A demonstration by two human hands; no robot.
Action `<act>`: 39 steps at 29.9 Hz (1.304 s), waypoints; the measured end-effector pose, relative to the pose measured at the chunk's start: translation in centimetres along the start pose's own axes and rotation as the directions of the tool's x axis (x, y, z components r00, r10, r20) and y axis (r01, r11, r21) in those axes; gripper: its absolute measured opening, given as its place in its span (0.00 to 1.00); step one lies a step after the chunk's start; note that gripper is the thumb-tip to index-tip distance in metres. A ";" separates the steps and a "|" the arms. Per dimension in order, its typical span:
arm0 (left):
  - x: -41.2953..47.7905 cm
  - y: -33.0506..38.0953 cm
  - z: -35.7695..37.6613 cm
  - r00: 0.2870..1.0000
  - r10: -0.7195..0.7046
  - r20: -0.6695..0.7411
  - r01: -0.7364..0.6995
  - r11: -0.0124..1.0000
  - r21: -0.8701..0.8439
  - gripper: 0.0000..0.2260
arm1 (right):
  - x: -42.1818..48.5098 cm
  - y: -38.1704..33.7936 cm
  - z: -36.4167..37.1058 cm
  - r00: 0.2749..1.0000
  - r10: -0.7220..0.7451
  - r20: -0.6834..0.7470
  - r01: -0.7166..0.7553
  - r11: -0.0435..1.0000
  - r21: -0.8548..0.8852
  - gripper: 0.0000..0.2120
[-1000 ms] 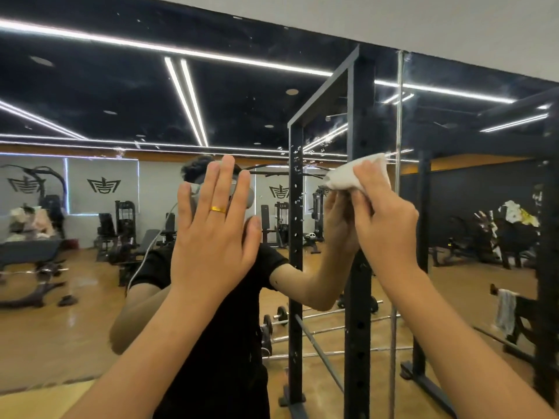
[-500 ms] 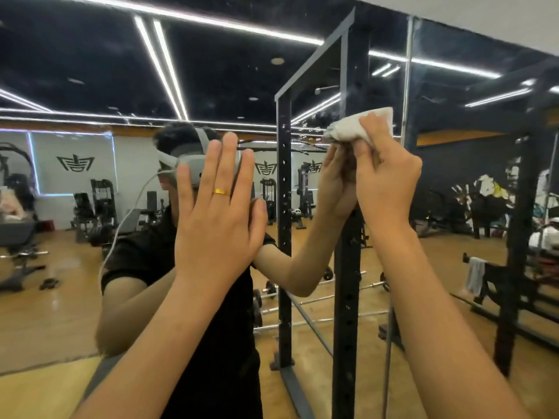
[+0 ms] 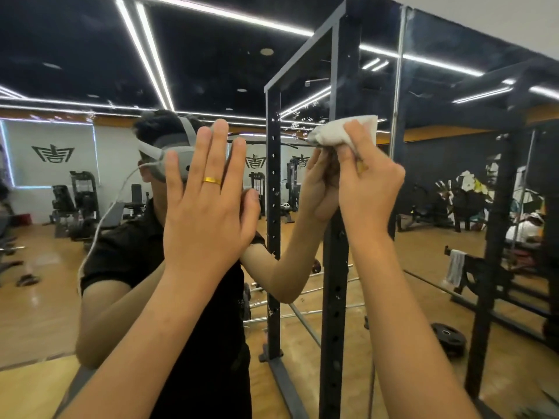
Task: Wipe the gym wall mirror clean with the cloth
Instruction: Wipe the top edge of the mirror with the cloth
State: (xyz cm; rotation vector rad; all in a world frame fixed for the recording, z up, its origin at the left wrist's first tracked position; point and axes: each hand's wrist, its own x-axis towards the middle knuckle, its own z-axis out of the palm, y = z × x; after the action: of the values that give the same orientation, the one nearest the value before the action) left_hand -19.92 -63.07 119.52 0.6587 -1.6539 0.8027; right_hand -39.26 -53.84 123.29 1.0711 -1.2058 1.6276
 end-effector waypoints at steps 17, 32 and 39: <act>0.0 0.0 -0.1 1.000 0.010 -0.003 -0.010 1.000 0.005 0.29 | -3.0 1.1 -0.1 0.994 -0.107 0.007 0.107 0.993 -0.041 0.17; 0.0 0.1 -0.1 1.000 0.008 -0.026 -0.007 1.000 0.030 0.29 | -0.9 1.6 0.2 0.988 -0.145 -0.057 0.138 0.985 -0.106 0.14; 0.0 0.1 -0.2 1.000 0.012 -0.025 -0.011 0.999 0.030 0.29 | 6.1 -0.4 2.2 0.975 -0.216 -0.057 0.209 0.971 -0.112 0.13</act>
State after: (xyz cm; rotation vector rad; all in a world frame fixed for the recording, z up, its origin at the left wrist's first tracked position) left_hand -19.86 -62.85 119.54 0.6579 -1.6273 0.8419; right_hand -40.35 -55.11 129.56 1.0322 -1.0798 1.4097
